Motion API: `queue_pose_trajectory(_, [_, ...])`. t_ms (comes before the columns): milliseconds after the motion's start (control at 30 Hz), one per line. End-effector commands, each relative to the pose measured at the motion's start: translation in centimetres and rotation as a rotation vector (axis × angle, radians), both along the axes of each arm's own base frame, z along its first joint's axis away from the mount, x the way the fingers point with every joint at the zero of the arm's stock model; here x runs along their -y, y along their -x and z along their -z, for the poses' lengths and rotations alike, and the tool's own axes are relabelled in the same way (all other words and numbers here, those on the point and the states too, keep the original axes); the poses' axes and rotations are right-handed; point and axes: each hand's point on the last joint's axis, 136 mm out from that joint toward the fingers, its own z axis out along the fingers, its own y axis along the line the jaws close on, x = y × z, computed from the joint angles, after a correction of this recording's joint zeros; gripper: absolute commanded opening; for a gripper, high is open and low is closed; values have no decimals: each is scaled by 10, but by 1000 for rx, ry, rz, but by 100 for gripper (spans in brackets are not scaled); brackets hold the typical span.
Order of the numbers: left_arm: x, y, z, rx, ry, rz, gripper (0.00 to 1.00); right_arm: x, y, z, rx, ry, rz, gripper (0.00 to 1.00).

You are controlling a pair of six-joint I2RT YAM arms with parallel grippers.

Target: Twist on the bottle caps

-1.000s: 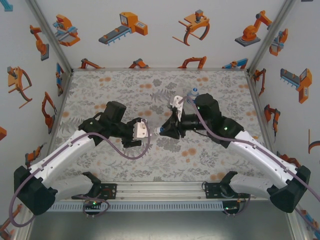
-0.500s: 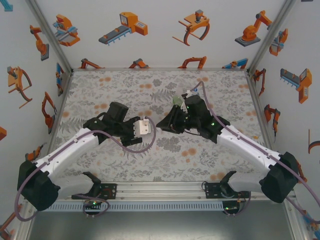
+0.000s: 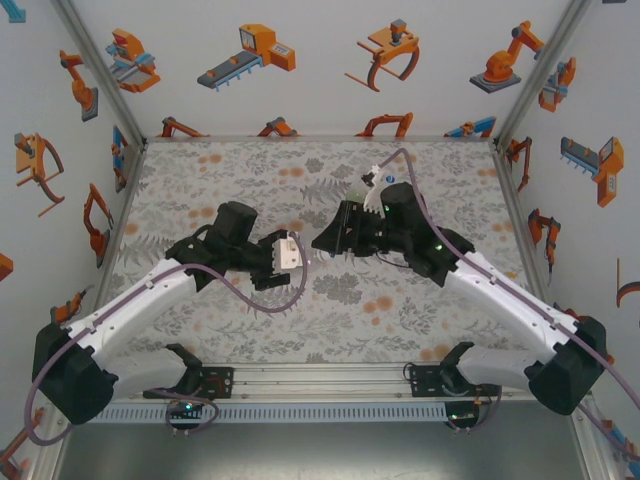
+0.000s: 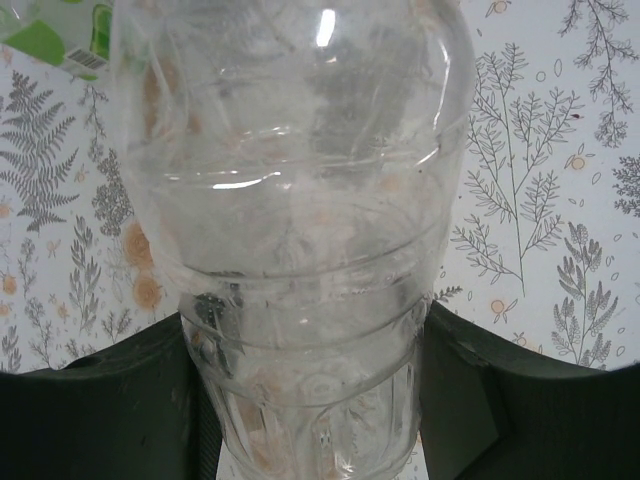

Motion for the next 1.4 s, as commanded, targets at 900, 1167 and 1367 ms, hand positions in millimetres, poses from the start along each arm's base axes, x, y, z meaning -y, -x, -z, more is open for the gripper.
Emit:
queue_pose_trajectory(900, [8, 25, -18, 1, 73, 155, 0, -9, 96, -28, 1209, 293, -861, 50])
queue_pose_trajectory(1167, [7, 26, -20, 4, 75, 152, 0, -10, 97, -25, 1201, 291, -859, 44])
queue_pose_trajectory(1367, [6, 26, -21, 5, 77, 148, 0, -13, 98, -20, 1174, 280, -872, 37])
